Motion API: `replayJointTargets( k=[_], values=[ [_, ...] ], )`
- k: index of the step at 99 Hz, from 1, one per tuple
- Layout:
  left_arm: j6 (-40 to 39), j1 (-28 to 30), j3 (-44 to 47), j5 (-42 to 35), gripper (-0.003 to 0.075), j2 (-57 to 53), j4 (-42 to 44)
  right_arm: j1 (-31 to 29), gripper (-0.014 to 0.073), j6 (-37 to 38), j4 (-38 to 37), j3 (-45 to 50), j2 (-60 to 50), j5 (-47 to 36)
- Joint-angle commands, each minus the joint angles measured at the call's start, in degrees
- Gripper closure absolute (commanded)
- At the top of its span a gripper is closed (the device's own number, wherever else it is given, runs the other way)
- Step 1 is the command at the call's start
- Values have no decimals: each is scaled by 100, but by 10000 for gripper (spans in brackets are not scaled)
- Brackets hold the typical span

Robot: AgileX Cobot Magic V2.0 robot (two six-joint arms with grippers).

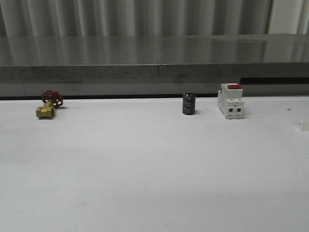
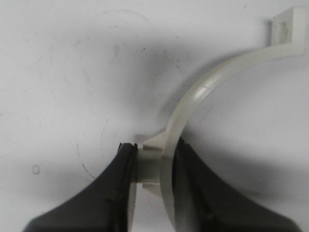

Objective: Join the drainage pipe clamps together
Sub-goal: 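Close the left gripper on the end tab of the white half-ring, then carry the half-ring with the left gripper to the table center and lower it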

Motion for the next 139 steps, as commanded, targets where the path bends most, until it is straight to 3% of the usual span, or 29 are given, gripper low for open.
replayJointTargets(
  k=[1,27,52,68,99,139],
  values=[
    [-154,-212,-137,42,741,-594,-199,-40,661,-15,0,-111,-80,-484],
    [-1144,-1382,-82,440,741,-1082,-199,-40,661,-15,0,-111,-80,-484],
    [-1910,-2779,-82,133,741,-964,-160,-40,661,-15,0,-111,-80,-484],
    [-2205,-3317,-93,-141,741,-806,-152,-40,661,-15,0,-111,-80,-484],
    [-2487,-3805,-252,-294,741,-394,-124,-40,661,-15,0,-111,-80,-484],
    [-2617,-3817,-252,-390,741,-162,-18,-40,661,-15,0,-111,-80,-484]
  ],
)
